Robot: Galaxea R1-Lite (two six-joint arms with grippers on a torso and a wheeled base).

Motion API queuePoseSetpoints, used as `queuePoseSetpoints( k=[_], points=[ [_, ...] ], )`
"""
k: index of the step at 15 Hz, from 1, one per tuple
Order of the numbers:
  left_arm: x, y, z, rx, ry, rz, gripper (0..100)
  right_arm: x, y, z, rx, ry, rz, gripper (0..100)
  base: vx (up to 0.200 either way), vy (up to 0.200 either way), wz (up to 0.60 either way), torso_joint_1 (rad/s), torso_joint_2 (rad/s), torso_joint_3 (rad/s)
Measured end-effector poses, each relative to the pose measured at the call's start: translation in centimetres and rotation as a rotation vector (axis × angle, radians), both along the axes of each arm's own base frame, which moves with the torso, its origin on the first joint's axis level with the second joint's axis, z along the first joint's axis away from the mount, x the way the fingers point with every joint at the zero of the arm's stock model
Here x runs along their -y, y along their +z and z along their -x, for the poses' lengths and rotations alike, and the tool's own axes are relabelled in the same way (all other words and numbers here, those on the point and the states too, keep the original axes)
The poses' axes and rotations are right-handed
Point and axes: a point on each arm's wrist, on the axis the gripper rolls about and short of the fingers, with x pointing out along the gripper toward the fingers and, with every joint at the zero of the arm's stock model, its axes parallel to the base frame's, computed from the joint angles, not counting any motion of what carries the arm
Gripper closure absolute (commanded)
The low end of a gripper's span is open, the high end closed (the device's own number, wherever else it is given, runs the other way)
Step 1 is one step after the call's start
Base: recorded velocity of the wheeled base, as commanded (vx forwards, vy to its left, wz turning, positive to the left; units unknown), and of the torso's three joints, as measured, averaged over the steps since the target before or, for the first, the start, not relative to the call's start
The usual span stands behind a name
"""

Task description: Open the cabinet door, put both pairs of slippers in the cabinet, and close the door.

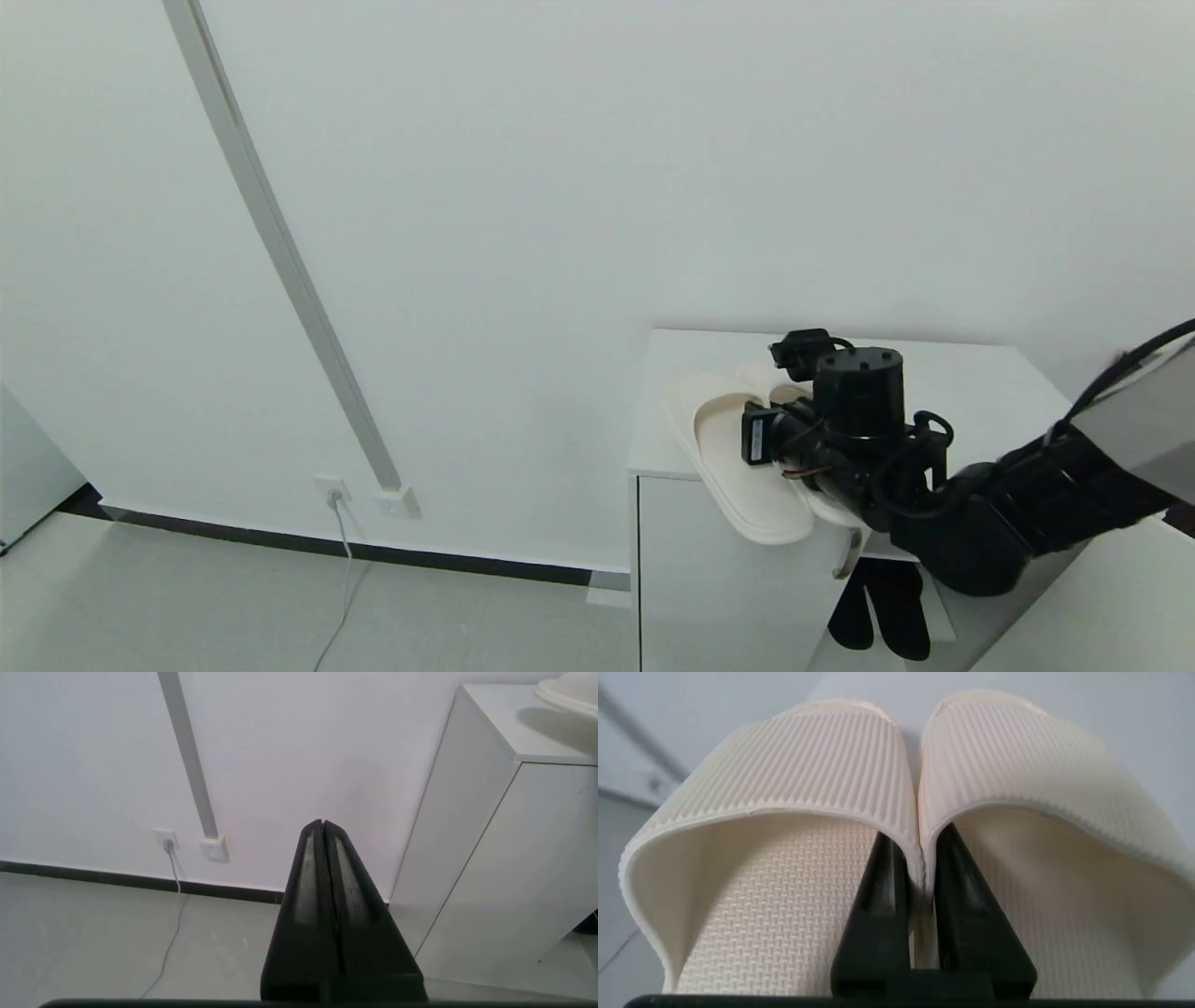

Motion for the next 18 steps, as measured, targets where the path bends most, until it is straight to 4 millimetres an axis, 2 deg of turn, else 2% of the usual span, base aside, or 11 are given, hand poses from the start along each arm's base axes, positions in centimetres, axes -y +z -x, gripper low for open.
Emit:
queuePoseSetpoints(
  k=[3,6,15,18],
  points=[
    [0.0,0.0,0.0,0.000,0.000,0.000,100,0.7,0.6,3.0,0.039,0.058,-0.029,100,0.000,0.000,0.00,0.000,0.00,0.000],
    [0.0,0.0,0.0,0.000,0.000,0.000,100,0.5,0.8,4.3,0.038,0.083,-0.026,100,0.000,0.000,0.00,0.000,0.00,0.000],
    [0.0,0.0,0.0,0.000,0.000,0.000,100,0.2,0.5,5.2,0.028,0.104,-0.019,100,0.000,0.000,0.00,0.000,0.00,0.000],
    [0.0,0.0,0.0,0.000,0.000,0.000,100,0.2,0.4,5.2,0.024,0.104,-0.016,100,-0.200,0.000,0.00,0.006,0.00,0.001]
  ],
)
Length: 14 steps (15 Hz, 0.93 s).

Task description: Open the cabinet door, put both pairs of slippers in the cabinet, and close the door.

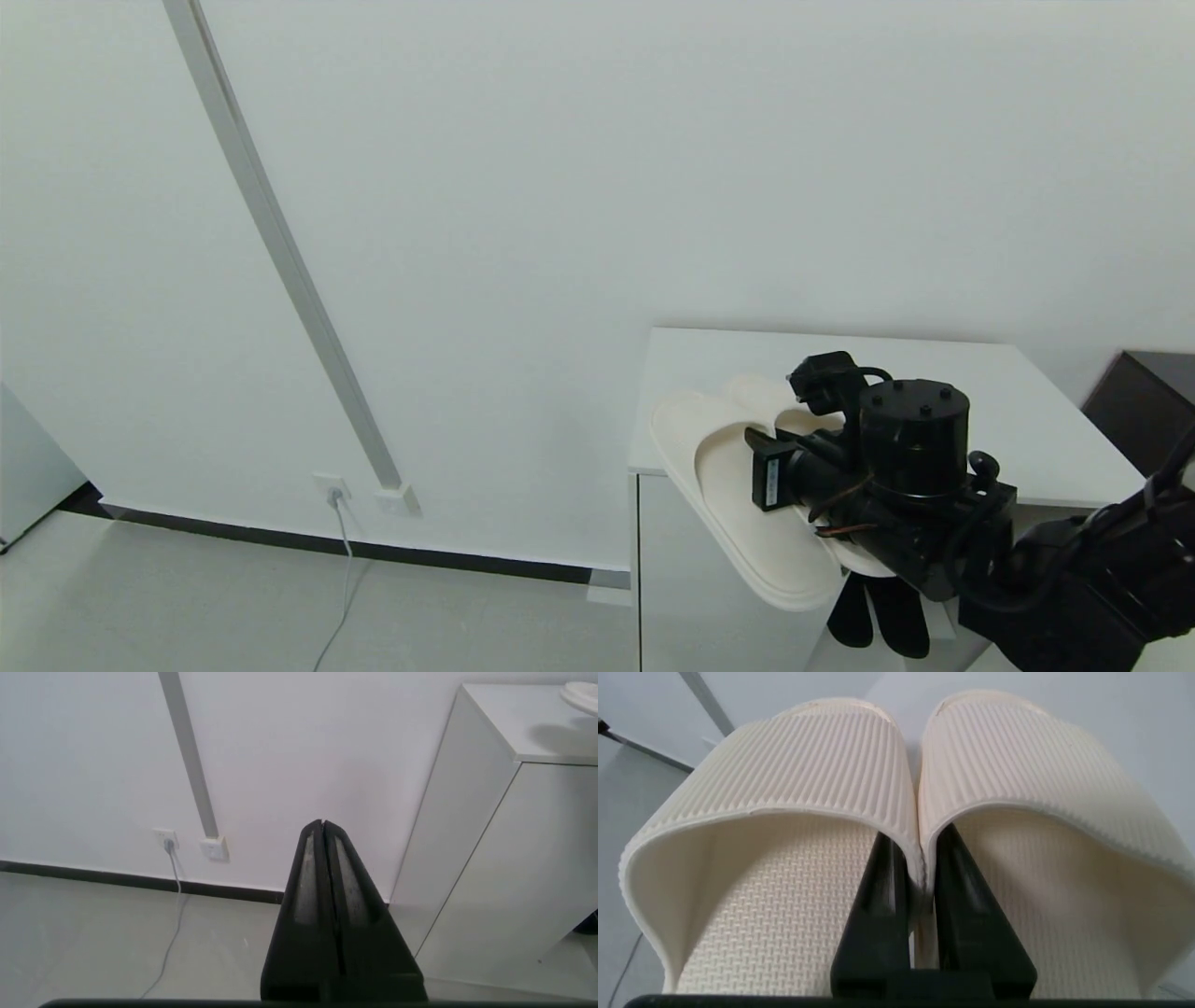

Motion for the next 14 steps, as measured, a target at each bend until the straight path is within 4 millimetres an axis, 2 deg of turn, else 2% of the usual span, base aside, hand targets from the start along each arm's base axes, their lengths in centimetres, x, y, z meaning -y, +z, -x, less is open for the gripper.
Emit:
queuePoseSetpoints(
  k=[6,14],
  points=[
    [0.00,0.00,0.00,0.000,0.000,0.000,100,0.09,-0.02,0.09,0.000,0.001,0.008,100,-0.200,0.000,0.00,-0.003,0.00,0.004],
    [0.00,0.00,0.00,0.000,0.000,0.001,100,0.27,0.12,0.85,-0.001,0.012,0.011,100,0.000,0.000,0.00,0.000,0.00,0.000]
  ],
)
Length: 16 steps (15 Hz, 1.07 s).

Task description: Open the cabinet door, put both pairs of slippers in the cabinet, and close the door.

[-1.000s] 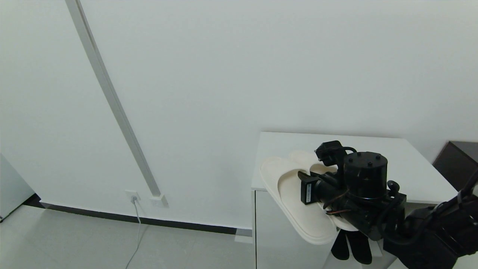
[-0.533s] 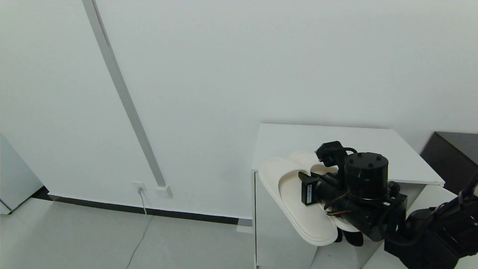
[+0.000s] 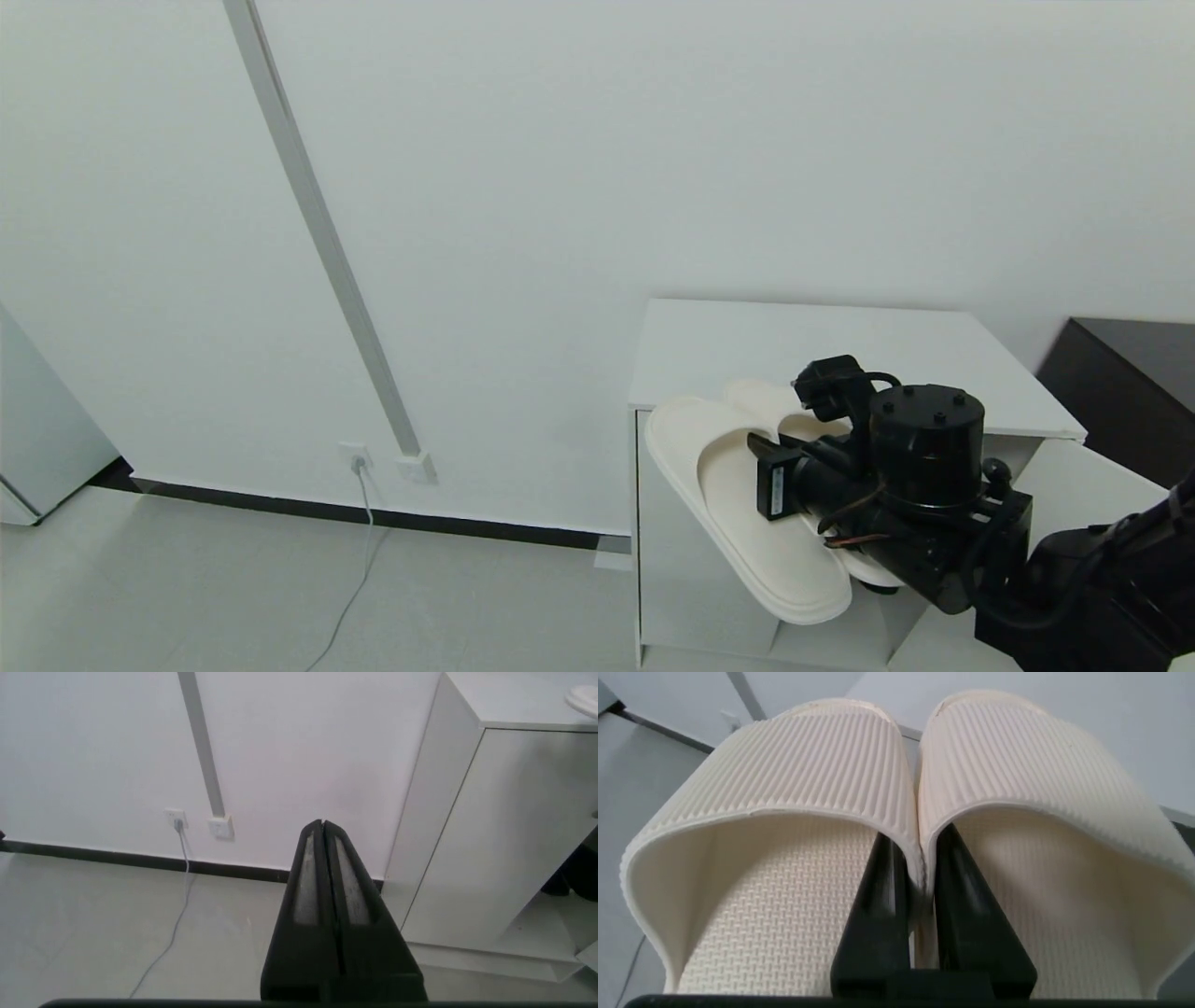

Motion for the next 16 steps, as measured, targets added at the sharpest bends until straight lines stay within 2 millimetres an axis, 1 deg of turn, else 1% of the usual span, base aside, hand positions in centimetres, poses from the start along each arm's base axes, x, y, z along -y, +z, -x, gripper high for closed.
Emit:
queuePoseSetpoints(
  k=[5,16],
  points=[
    [0.00,0.00,0.00,0.000,0.001,0.000,100,-0.03,0.01,0.23,-0.002,0.006,0.001,100,0.000,0.000,0.00,0.000,0.00,0.000],
    [0.00,0.00,0.00,0.000,0.001,0.000,100,-0.14,0.06,0.38,0.000,0.011,-0.001,100,0.000,-0.200,0.00,0.002,0.00,0.003]
  ],
)
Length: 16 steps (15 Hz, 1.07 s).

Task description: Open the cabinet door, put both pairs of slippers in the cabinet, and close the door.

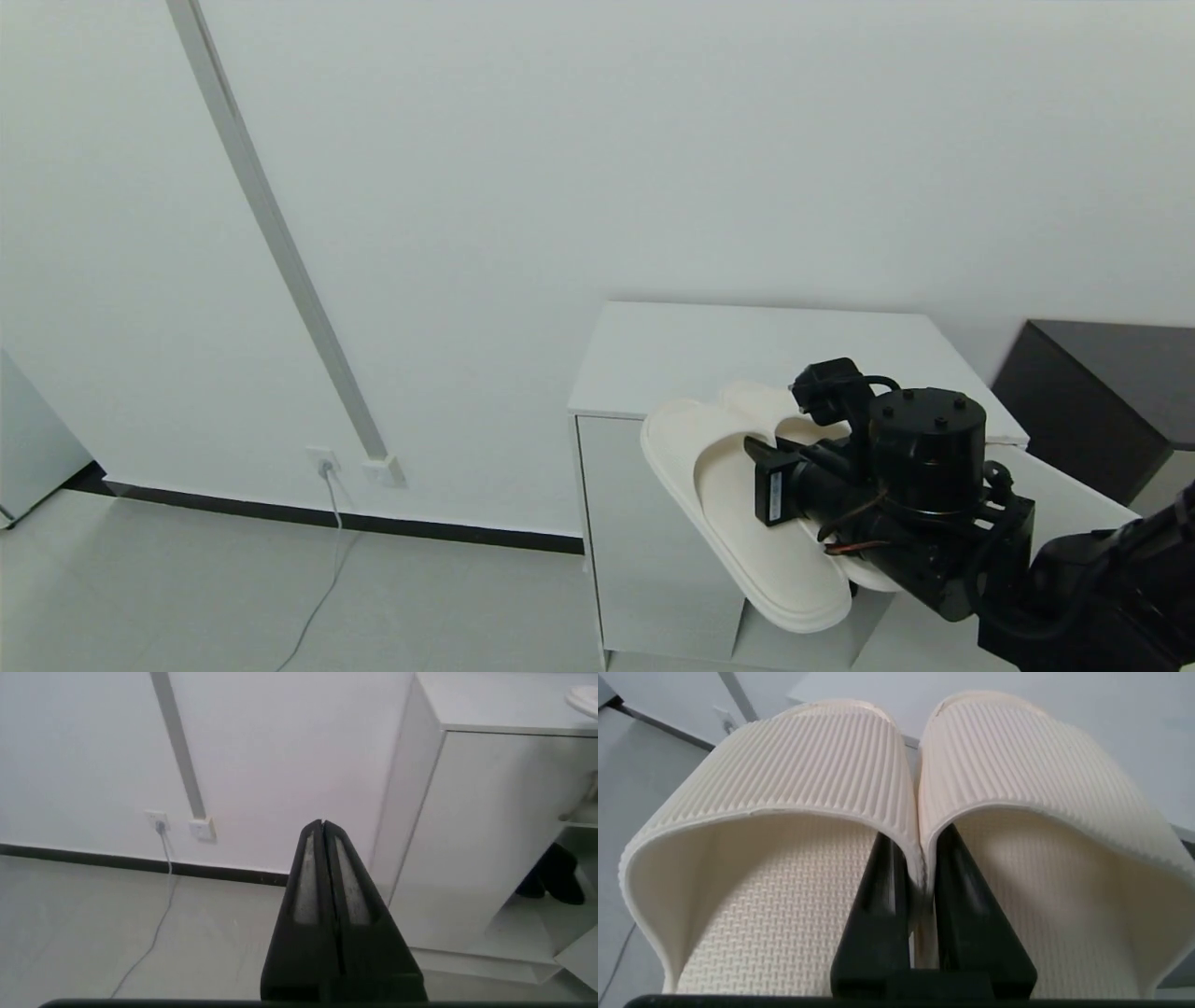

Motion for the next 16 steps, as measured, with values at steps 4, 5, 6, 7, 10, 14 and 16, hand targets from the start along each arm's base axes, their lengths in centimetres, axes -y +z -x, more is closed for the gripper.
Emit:
queuePoseSetpoints(
  k=[4,5,6,7,10,14,16],
  points=[
    [0.00,0.00,0.00,0.000,-0.001,0.000,100,0.02,-0.02,0.00,0.000,-0.001,0.000,100,0.000,-0.200,0.00,0.001,0.00,0.006],
    [0.00,0.00,0.00,0.000,-0.001,0.000,100,0.05,-0.05,0.03,-0.001,-0.001,0.000,100,0.000,-0.200,0.00,0.002,0.01,0.002],
    [0.00,0.00,0.00,0.000,0.000,0.000,100,0.09,-0.16,0.08,-0.005,-0.001,0.004,100,0.000,-0.200,0.00,-0.002,-0.01,0.002],
    [0.00,0.00,0.00,0.000,0.000,0.000,100,0.12,-0.19,0.12,-0.005,-0.001,0.004,100,0.000,-0.200,0.00,0.002,0.00,-0.002],
    [0.00,-0.02,0.00,-0.001,-0.001,0.000,100,0.28,-0.20,0.30,0.004,-0.001,-0.002,100,0.000,-0.200,0.00,0.004,0.00,0.004],
    [0.00,0.00,0.00,0.000,0.001,0.001,100,0.52,-0.13,0.53,0.010,0.000,0.005,100,0.000,0.000,0.00,0.000,0.00,0.000],
    [0.00,-0.02,0.00,-0.001,-0.001,0.002,100,0.57,-0.24,0.78,0.016,0.009,0.003,100,0.000,0.000,0.00,0.000,0.00,0.000]
  ],
)
